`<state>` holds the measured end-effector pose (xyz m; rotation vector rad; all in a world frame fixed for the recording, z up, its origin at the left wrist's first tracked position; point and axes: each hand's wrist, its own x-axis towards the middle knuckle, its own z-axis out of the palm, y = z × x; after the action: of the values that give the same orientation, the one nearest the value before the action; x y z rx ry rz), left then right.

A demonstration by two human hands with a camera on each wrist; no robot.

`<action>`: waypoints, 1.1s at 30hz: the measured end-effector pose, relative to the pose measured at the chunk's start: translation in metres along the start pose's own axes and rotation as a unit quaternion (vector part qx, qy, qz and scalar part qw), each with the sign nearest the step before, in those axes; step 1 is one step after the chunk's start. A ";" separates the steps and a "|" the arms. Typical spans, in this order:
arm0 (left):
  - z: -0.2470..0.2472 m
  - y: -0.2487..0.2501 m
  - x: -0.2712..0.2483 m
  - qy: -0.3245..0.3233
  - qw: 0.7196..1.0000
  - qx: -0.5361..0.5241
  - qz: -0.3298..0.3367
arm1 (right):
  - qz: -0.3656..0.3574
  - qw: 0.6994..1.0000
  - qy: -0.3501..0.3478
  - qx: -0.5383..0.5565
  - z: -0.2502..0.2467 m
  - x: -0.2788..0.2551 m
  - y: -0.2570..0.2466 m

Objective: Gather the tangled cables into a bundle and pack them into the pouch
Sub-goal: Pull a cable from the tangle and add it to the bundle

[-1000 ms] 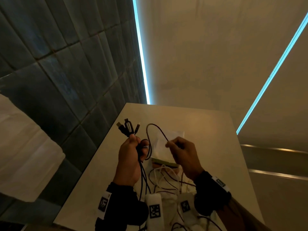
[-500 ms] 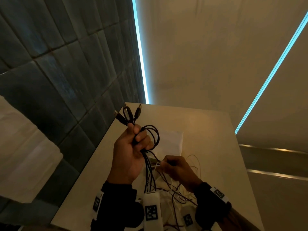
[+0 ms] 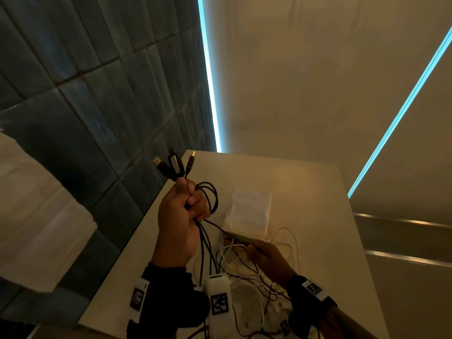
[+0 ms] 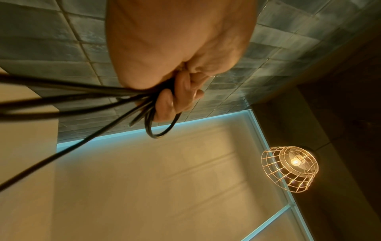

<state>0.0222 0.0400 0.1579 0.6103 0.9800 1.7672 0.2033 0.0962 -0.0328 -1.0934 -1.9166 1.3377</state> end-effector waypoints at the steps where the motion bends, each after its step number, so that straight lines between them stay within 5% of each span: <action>1: -0.001 0.000 -0.001 0.006 1.000 0.009 0.002 | 0.009 1.000 0.002 -0.013 -0.001 0.000 0.004; 4: -0.002 -0.010 -0.004 0.022 0.998 0.067 -0.003 | 0.046 0.997 0.038 -0.039 -0.006 0.008 -0.001; 7: -0.001 -0.021 -0.006 0.033 0.993 0.107 -0.024 | 0.078 0.986 0.115 0.090 -0.021 0.018 -0.036; 9: 0.000 -0.026 -0.006 0.041 0.992 0.108 -0.041 | 0.039 0.975 0.130 0.174 -0.034 0.021 -0.068; 16: 0.016 -0.033 -0.006 0.004 0.990 0.064 -0.122 | -0.115 0.974 0.009 0.197 -0.043 -0.002 -0.145; 20: 0.022 -0.027 -0.010 -0.043 0.991 -0.028 -0.121 | -0.085 0.969 -0.053 0.227 -0.043 -0.008 -0.137; 33: 0.018 -0.018 -0.014 -0.087 0.995 -0.031 -0.031 | 0.012 0.981 -0.005 0.193 -0.029 -0.004 -0.050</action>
<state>0.0502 0.0365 0.1531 0.6740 0.8130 1.6536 0.2131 0.0983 0.0238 -0.9152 -1.5629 1.6437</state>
